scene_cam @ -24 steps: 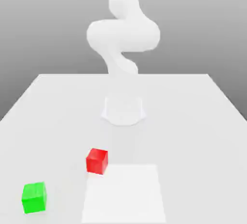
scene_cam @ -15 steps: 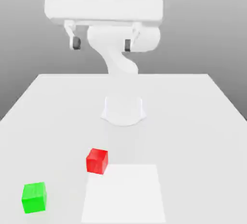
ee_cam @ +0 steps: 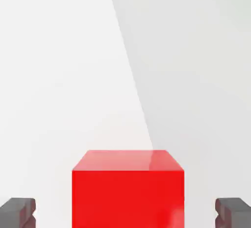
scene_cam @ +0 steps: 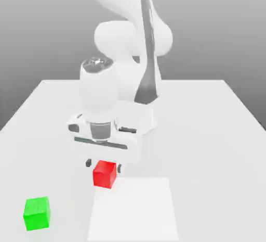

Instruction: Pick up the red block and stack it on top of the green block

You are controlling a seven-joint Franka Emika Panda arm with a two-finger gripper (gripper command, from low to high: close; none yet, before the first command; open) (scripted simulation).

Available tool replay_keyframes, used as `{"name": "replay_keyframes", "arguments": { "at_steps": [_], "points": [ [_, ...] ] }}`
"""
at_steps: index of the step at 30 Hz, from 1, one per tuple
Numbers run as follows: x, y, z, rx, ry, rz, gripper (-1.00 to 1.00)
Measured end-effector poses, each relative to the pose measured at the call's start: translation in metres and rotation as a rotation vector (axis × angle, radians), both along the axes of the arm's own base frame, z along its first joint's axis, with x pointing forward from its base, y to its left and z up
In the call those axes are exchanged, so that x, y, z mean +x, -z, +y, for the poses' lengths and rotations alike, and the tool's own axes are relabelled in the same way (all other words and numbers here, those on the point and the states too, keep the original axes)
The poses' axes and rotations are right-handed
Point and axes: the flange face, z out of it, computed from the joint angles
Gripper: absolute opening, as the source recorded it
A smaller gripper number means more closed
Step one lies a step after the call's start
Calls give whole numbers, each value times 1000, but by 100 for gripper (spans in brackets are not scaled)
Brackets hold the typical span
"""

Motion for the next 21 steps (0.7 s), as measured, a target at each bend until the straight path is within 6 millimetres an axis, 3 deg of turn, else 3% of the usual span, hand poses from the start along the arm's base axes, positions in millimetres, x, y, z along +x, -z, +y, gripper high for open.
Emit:
{"name": "replay_keyframes", "arguments": {
  "at_steps": [7,15,18,21],
  "points": [
    [0,1,0,0,0,0,-100],
    [0,-56,0,0,0,0,-100],
    [21,-68,-15,13,98,-3,-100],
    [48,-77,-43,24,241,-6,-100]
  ]
}}
